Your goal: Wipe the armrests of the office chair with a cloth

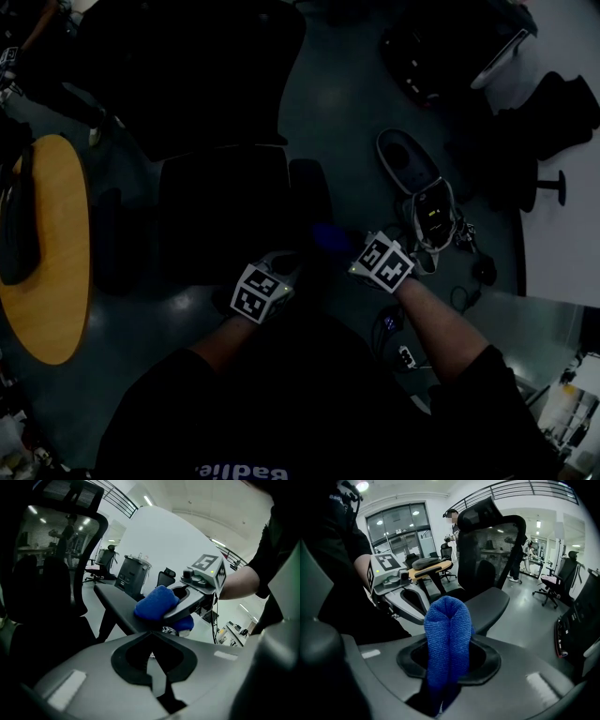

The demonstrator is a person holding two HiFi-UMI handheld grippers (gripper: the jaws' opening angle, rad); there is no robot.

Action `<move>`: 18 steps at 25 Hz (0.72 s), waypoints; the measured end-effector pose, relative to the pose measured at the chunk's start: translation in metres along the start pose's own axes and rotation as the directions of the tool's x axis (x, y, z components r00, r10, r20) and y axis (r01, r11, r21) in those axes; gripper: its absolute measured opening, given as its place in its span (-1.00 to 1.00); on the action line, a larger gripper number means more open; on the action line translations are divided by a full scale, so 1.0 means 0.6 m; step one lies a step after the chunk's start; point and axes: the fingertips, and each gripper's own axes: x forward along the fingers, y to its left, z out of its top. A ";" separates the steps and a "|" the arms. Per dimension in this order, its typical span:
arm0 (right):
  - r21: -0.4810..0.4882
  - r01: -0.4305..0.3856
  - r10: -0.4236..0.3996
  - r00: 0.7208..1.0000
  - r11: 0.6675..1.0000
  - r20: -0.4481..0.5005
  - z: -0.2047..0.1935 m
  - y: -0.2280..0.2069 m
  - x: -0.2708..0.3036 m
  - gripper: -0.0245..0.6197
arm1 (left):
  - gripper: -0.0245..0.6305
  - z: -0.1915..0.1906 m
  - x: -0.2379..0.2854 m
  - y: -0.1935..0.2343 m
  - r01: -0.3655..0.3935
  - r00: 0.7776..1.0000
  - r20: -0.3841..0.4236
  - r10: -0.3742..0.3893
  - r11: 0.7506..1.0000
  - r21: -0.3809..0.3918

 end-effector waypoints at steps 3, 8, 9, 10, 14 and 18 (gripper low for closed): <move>0.019 -0.004 0.004 1.000 1.000 0.000 -0.004 0.019 -0.002 -0.52 | -0.87 0.001 0.000 0.001 0.006 1.000 0.002 -0.006 1.000 0.003; 0.074 -0.009 0.008 1.000 0.997 0.009 -0.006 0.047 -0.003 -0.52 | -0.87 0.001 -0.002 -0.002 0.016 1.000 0.003 -0.016 1.000 0.012; 0.084 -0.015 0.014 1.000 0.996 0.012 -0.006 0.054 -0.002 -0.52 | -0.87 0.000 -0.002 -0.002 0.017 1.000 0.002 -0.017 1.000 0.014; 0.094 -0.022 0.021 1.000 0.995 0.015 -0.006 0.062 -0.001 -0.52 | -0.87 0.000 -0.003 -0.003 0.018 1.000 0.001 -0.018 1.000 0.016; 0.153 -0.038 0.031 0.999 0.987 0.043 -0.013 0.083 0.010 -0.52 | -0.87 -0.005 0.002 -0.003 0.022 1.000 -0.009 -0.022 0.999 0.028; 0.202 -0.042 0.025 0.996 0.979 0.086 -0.012 0.078 0.013 -0.52 | -0.87 -0.007 -0.003 0.000 0.012 1.000 -0.014 -0.011 0.999 0.045</move>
